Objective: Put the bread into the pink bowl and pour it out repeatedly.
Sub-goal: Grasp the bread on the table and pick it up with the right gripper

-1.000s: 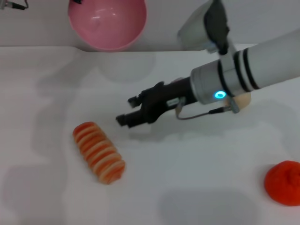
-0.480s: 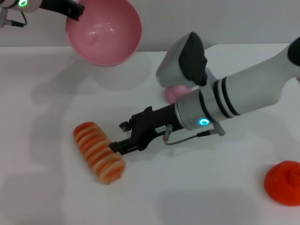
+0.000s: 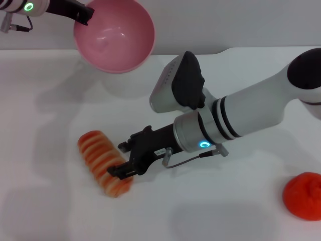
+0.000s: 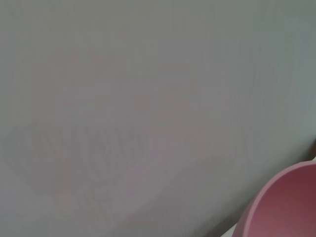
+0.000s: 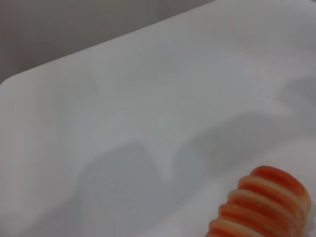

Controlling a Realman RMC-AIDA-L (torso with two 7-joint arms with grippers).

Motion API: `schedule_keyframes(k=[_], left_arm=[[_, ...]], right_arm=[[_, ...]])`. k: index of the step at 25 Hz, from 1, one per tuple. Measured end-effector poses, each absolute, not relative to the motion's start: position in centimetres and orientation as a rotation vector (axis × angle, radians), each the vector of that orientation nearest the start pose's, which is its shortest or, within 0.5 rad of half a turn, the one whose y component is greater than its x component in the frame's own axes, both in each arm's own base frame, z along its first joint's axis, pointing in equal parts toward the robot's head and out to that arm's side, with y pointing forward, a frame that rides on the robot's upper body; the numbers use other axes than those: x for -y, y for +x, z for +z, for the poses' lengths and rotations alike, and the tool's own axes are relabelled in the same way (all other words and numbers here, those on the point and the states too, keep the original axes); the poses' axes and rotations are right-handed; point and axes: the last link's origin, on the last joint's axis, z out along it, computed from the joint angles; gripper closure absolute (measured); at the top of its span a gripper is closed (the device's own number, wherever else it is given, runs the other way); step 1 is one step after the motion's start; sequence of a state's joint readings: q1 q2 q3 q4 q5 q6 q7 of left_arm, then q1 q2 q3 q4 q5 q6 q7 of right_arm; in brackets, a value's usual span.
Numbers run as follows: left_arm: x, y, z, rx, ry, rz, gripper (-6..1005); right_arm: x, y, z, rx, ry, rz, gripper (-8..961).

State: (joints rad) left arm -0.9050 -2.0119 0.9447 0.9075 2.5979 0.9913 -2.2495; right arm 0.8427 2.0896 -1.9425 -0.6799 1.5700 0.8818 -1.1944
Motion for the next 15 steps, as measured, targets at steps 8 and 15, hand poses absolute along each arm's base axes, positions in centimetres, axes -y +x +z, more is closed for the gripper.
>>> schedule_keyframes(k=[8,15], left_arm=[[-48.5,-16.8,5.6,0.652,-2.268,0.026,955],[-48.3,-16.7,5.2,0.638,-2.274,0.023,955]], right_arm=[[-34.0,12.8,-16.1,-0.524,-3.027,0.100,281],[-33.9,13.6,-16.6,-0.545,-2.998,0.087,281]])
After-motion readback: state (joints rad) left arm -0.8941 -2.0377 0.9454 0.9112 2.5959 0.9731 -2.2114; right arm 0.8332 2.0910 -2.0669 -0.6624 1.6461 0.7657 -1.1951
